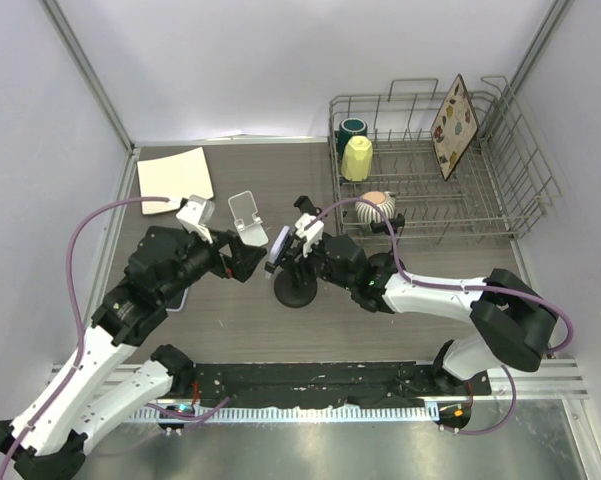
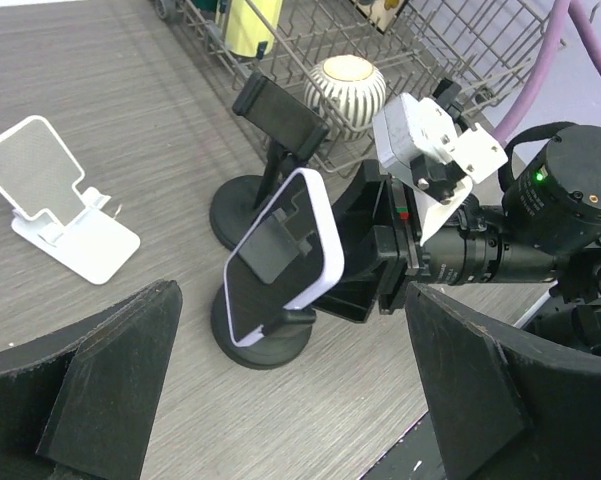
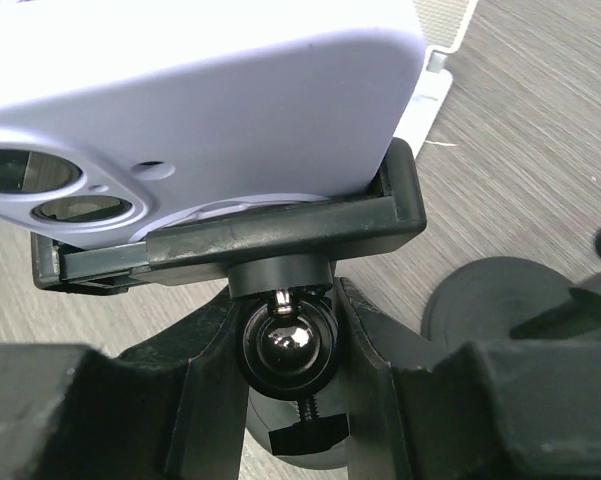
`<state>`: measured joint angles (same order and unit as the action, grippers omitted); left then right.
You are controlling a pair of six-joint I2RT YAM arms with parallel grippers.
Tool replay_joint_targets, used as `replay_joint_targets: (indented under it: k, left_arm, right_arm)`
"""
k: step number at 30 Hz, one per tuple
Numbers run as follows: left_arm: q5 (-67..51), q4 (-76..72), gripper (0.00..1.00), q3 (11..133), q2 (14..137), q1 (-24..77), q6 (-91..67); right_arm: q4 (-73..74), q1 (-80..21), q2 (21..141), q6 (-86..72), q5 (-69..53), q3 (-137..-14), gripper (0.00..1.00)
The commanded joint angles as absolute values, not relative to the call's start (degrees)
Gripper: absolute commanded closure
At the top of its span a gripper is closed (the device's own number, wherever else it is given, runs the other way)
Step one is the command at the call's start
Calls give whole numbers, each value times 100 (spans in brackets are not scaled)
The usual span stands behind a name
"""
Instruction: Remove the phone from the phone stand
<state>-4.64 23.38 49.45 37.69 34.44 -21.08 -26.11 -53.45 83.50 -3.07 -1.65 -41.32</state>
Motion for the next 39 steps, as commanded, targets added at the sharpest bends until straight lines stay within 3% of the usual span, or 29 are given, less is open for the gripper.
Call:
replay_joint_targets:
  k: [1, 8, 14, 22, 29, 30, 39]
  left_arm:
    - [-220, 1741, 2, 5010, 4034, 3813, -2268]
    - [413, 1635, 3, 5027, 4245, 4104, -2039]
    - [562, 1626, 4, 5141, 4526, 4210, -1837]
    - [1098, 1460, 5, 5326, 5009, 4639, -1618]
    - [1616, 1240, 7, 5502, 5554, 4895, -1582]
    - [1652, 1204, 7, 5511, 5659, 4904, -1582]
    - [1872, 1169, 16, 5660, 6073, 4948, -1731]
  right_arm:
    - [-3041, -5326, 8297, -589, 650, -4140, 90]
    - [-2900, -5326, 8007, -580, 571, -4096, 52]
    - [-3242, -5317, 7744, -633, 597, -3763, 36]
    - [-4542, -5265, 7532, -729, 150, -2805, 24]
    - [-6035, -5203, 8129, -826, 70, -2330, 15]
    - [-6203, -5186, 8339, -844, 79, -2312, 9]
    - [-7303, -5186, 8894, -844, 272, -2232, 9]
